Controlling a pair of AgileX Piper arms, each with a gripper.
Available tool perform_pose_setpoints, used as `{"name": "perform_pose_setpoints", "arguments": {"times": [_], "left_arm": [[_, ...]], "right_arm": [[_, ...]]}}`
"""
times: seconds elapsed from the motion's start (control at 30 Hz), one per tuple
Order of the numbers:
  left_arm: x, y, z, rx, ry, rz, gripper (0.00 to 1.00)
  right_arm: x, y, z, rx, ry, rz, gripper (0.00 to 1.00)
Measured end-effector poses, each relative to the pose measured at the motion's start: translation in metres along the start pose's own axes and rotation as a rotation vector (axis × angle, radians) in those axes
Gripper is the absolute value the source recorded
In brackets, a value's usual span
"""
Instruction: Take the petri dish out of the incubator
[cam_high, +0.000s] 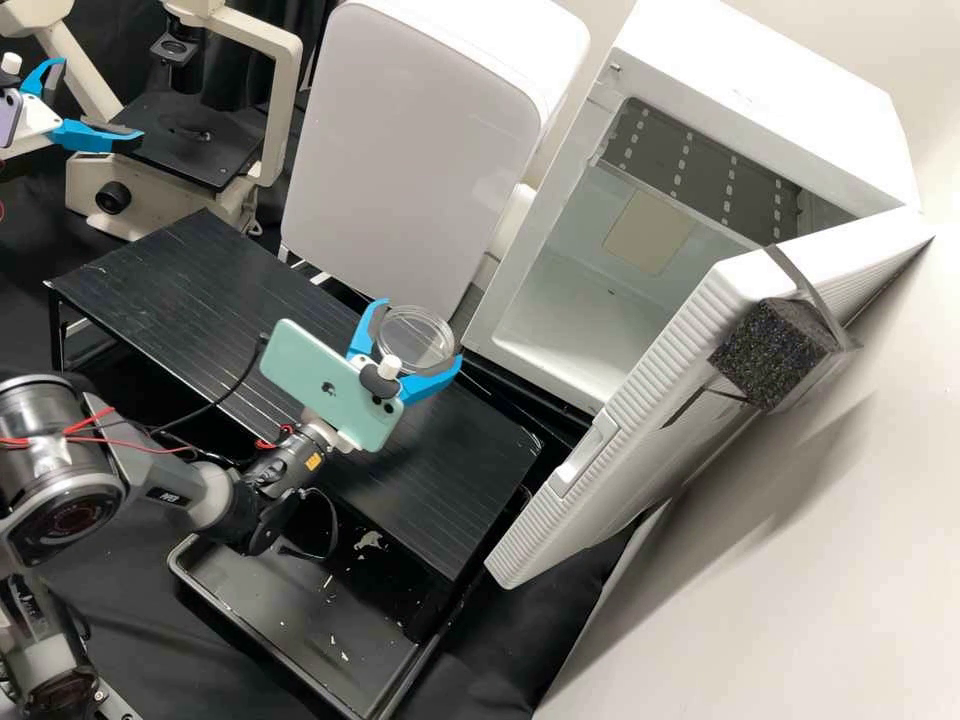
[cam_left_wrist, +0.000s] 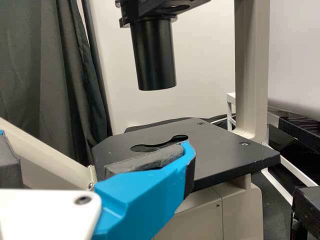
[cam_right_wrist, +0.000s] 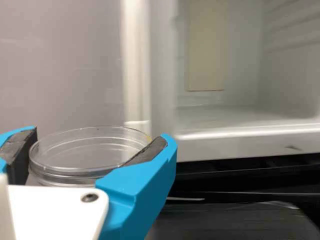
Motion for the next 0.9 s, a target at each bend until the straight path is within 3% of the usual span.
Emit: {"name": "perform_pose_setpoints", "arguments": {"times": [0.3,0.37,0.8,0.9], "left_arm": [[0.000,0.000,0.000,0.000,0.000,0.000,1.00],[0.000,0.000,0.000,0.000,0.000,0.000,1.00],[0.000,0.000,0.000,0.000,0.000,0.000,1.00],[0.000,0.000,0.000,0.000,0.000,0.000,1.00]], "right_arm": [[-0.017,-0.034,-0.007,-0.030,0.011,-0.132,0.00],[-0.018,-0.036,-0.006,-0.044,0.009,-0.143,0.00],[-0.034,-0.046,0.001,-0.043,-0.025,-0.203,0.00],[-0.036,-0.048,0.001,-0.060,-0.020,-0.219,0.00]]}}
